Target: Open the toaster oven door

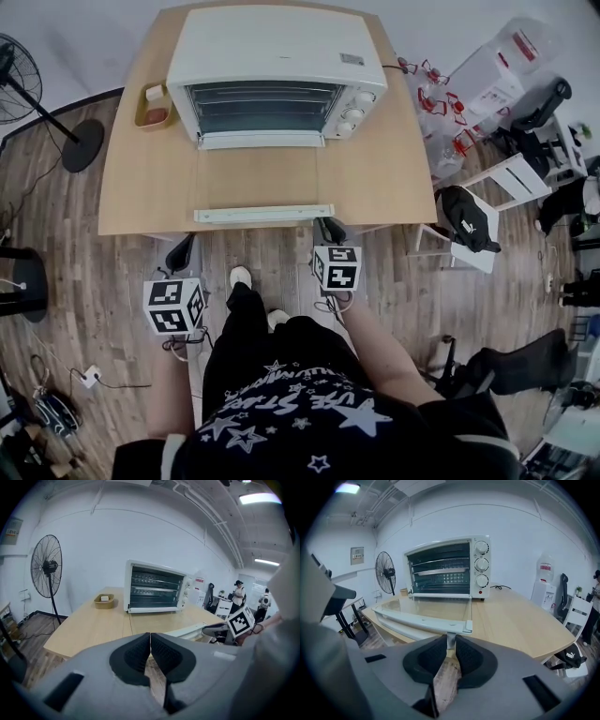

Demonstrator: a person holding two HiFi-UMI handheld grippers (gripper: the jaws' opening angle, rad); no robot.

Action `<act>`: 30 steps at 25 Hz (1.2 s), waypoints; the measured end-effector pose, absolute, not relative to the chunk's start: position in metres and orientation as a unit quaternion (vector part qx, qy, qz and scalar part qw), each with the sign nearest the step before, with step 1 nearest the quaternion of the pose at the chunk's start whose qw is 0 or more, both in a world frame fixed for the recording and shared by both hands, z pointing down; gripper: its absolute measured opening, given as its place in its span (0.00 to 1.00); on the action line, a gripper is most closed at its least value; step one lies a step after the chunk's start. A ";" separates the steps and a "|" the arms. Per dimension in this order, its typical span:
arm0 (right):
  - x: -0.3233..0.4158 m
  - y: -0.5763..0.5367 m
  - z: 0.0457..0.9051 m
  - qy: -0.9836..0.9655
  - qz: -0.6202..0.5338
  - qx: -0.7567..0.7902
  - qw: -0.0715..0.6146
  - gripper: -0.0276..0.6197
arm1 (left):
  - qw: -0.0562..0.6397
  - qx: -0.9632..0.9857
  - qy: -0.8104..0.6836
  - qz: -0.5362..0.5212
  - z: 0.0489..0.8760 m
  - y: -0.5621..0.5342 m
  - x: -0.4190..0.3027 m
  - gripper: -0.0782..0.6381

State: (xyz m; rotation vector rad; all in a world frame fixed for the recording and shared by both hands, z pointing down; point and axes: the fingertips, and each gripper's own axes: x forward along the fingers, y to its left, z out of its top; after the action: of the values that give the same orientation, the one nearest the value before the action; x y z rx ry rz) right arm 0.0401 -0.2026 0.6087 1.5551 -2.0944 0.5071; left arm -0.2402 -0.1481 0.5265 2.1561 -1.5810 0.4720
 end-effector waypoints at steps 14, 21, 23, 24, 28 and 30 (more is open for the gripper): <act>0.039 -0.175 0.558 -0.832 0.174 0.488 0.200 0.13 | 0.196 0.714 -0.652 0.163 0.500 -0.049 -0.223 0.14; 0.034 -0.169 0.547 -0.840 0.170 0.482 0.184 0.05 | 0.211 0.696 -0.669 0.153 0.505 -0.015 -0.217 0.14; 0.029 -0.165 0.544 -0.844 0.170 0.475 0.181 0.05 | 0.215 0.692 -0.672 0.151 0.508 -0.005 -0.217 0.14; 0.027 -0.162 0.543 -0.847 0.169 0.472 0.180 0.05 | 0.217 0.690 -0.674 0.148 0.510 0.001 -0.217 0.14; 0.019 -0.146 0.535 -0.858 0.161 0.456 0.173 0.05 | 0.223 0.681 -0.684 0.136 0.514 0.030 -0.213 0.14; 0.014 -0.134 0.530 -0.864 0.159 0.448 0.166 0.05 | 0.227 0.676 -0.689 0.130 0.516 0.048 -0.211 0.14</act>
State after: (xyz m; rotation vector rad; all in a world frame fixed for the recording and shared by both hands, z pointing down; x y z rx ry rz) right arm 0.0136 -0.1345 0.5297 1.2755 -2.4606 0.4534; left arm -0.2114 0.0485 0.5157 1.8623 -1.8994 0.3578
